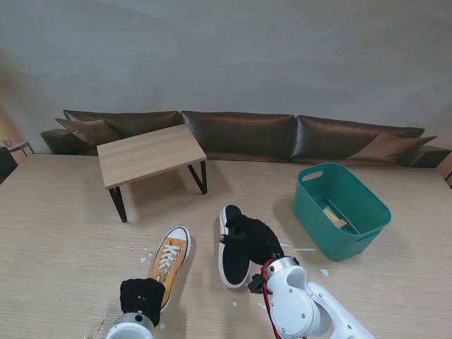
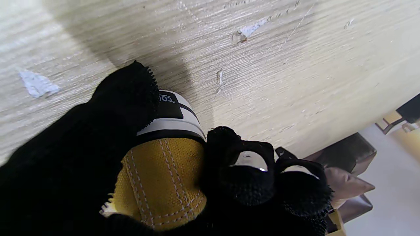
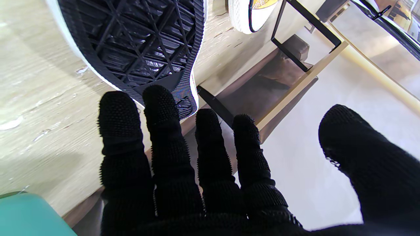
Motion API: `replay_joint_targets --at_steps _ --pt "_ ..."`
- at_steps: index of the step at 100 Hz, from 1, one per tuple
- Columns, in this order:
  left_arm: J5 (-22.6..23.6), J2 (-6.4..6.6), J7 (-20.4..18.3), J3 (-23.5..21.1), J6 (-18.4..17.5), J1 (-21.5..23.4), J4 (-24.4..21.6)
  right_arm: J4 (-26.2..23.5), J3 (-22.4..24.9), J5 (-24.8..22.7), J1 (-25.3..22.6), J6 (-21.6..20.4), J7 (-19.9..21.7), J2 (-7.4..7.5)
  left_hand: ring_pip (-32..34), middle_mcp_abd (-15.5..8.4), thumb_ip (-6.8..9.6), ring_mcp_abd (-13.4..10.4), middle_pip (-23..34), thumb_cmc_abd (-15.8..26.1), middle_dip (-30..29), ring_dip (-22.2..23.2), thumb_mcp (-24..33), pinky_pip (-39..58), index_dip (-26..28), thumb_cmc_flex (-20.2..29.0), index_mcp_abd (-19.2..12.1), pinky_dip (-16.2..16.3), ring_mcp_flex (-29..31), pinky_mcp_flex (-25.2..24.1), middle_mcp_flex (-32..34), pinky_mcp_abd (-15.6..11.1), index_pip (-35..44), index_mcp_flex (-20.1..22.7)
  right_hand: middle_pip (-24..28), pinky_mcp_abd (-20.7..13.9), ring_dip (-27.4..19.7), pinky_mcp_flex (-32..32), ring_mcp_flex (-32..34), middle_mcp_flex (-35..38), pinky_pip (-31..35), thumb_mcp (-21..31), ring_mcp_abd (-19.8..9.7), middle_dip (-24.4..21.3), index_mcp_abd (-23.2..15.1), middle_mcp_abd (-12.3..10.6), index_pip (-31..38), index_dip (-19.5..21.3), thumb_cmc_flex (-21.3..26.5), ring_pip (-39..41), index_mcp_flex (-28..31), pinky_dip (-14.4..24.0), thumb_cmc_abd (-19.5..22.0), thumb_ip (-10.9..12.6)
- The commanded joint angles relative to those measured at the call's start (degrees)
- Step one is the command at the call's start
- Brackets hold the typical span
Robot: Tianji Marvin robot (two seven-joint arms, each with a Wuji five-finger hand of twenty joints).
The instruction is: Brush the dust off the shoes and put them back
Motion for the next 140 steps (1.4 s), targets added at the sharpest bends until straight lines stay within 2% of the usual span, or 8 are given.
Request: replay_joint_targets --at_steps 1,17,32,46,63,115,140 --pt "0.5 0.53 -1.4 -0.5 -0.6 1.3 0.6 0.0 -0.2 0.1 -0.1 0.1 0.7 -0.31 2.0 -8.3 2.72 -2.1 3.2 4.0 -0.3 -1.0 4.0 4.0 -0.9 9.4 -0.6 -0.6 1.9 1.8 9.6 1.8 10.8 10.7 0.4 1.4 0.3 -19.6 1.7 1.2 1.4 1.2 0.6 -0.9 0.4 0.8 0.7 -0.5 -1.6 0.8 -0.7 0.6 1.0 1.2" --pt "1.5 0.95 2.3 -2.8 -3.9 2.7 -0.7 0.2 -0.2 0.2 -0.1 -0.1 0.5 -0.37 1.8 -7.9 2.6 -2.6 3.6 3.4 0.2 -1.9 4.6 2.5 -1.5 10.0 -1.1 -1.2 1.9 2.2 10.0 1.5 11.2 12.4 0.4 1.4 0.3 -19.6 1.6 1.3 1.5 1.2 0.6 -0.9 0.4 0.8 0.7 -0.5 -1.6 0.8 -0.6 0.6 1.1 1.2" --pt "1.7 1.59 8.6 -5.5 -7.5 4.2 -1.9 0.3 -0.2 0.3 -0.1 -0.2 0.5 -0.39 1.7 -7.7 2.52 -2.6 4.0 3.6 0.3 -2.3 5.0 1.9 -1.7 10.2 -1.1 -1.3 1.9 2.3 10.0 1.4 11.3 12.6 0.4 1.4 0.3 -19.6 1.6 1.3 1.5 1.2 0.5 -0.9 0.4 0.9 0.7 -0.5 -1.6 0.8 -0.6 0.6 1.2 1.3" --pt "1.7 1.94 12.8 -8.2 -10.5 5.6 -3.5 0.3 -0.1 0.4 -0.1 -0.2 0.5 -0.4 1.6 -7.7 2.47 -2.6 3.9 4.0 0.3 -2.5 4.9 1.7 -1.6 10.2 -0.8 -1.3 1.9 2.3 9.9 1.4 11.4 12.3 0.4 1.4 0.3 -19.6 1.7 1.3 1.5 1.3 0.6 -0.9 0.4 0.9 0.7 -0.5 -1.6 0.8 -0.5 0.6 1.2 1.3" --pt "1.8 2.15 16.2 -10.6 -12.7 6.9 -5.0 0.4 -0.1 0.6 0.0 -0.1 0.4 -0.45 1.5 -7.7 2.46 -2.5 3.7 4.4 0.3 -2.7 4.8 1.5 -1.4 10.2 -0.5 -1.3 1.9 2.2 9.8 1.5 11.5 12.0 0.3 1.4 0.3 -19.7 1.6 1.3 1.5 1.3 0.6 -0.9 0.5 0.9 0.6 -0.5 -1.6 0.8 -0.5 0.6 1.3 1.3" --pt "-4.2 2.16 24.4 -12.7 -13.0 6.5 -5.1 0.7 -0.4 0.7 0.4 -0.3 0.6 -0.47 1.5 -7.5 2.35 -2.9 3.9 4.7 0.2 -3.3 4.8 -0.2 -1.0 10.5 -0.2 -1.6 1.9 3.6 10.0 2.9 11.4 11.9 0.3 1.4 0.3 -19.6 1.7 1.3 1.5 1.2 0.5 -0.9 0.4 0.9 0.6 -0.5 -1.6 0.8 -0.4 0.6 1.4 1.3" --pt "-5.3 2.16 26.8 -14.9 -15.6 6.2 -6.2 0.9 -0.6 0.5 0.8 -0.4 0.4 -0.51 1.6 -7.4 2.34 -2.9 3.8 5.0 0.1 -3.4 4.5 -0.4 -0.9 10.6 0.2 -1.5 1.9 3.5 9.9 3.0 11.4 11.7 0.3 1.4 0.3 -19.6 1.7 1.4 1.6 1.2 0.4 -0.9 0.4 1.0 0.6 -0.5 -1.6 0.8 -0.3 0.6 1.5 1.3"
